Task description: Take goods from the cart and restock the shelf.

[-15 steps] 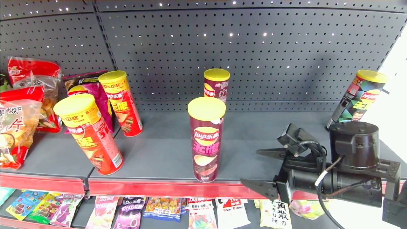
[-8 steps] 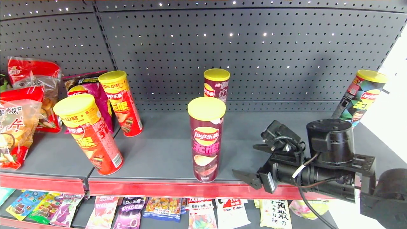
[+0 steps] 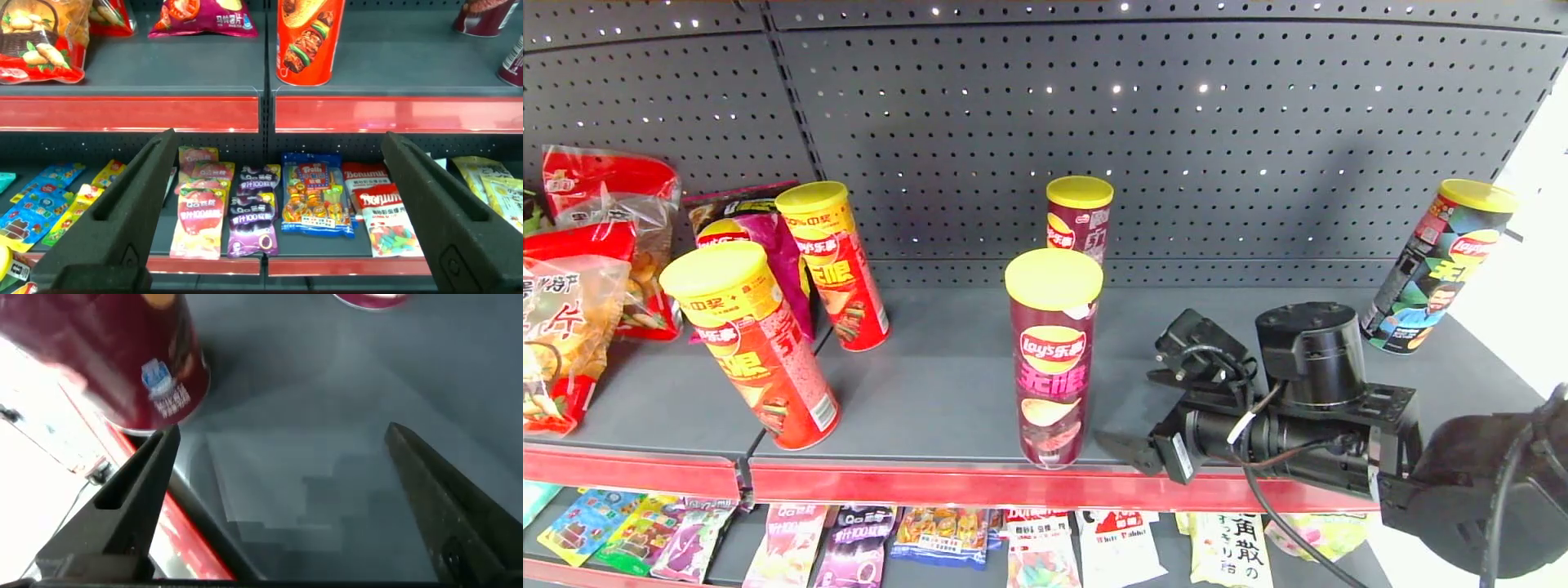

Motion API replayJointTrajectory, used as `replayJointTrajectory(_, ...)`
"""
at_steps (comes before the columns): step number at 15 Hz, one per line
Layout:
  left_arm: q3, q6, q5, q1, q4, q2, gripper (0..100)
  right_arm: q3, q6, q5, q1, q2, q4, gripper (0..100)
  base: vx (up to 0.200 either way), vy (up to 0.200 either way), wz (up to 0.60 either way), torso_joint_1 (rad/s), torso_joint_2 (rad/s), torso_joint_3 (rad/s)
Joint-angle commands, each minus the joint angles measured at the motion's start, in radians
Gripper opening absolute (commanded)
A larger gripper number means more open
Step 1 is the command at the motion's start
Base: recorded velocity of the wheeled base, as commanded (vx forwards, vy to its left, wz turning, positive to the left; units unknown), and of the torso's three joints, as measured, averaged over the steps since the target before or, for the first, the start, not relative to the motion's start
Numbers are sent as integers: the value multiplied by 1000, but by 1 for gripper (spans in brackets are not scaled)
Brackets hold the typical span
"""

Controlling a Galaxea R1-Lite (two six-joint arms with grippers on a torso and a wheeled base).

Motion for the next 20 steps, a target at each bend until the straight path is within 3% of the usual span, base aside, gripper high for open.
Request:
replayJointTrajectory(1, 0, 0, 0, 1, 0, 3, 100, -21, -1, 1, -1, 29, 0, 100, 0, 0, 0, 0, 0, 0)
replayJointTrajectory(15, 0, 0, 0, 1, 0, 1, 100, -55, 2, 1, 1, 48, 0, 100, 0, 0, 0, 0, 0, 0)
replayJointTrajectory(18, 0, 0, 0, 1, 0, 1, 100, 33, 12, 2, -70, -129, 0, 100, 0, 0, 0, 0, 0, 0)
replayJointTrajectory(20, 0, 0, 0, 1, 0, 1, 100, 176, 16, 5, -122, -320, 0, 100, 0, 0, 0, 0, 0, 0)
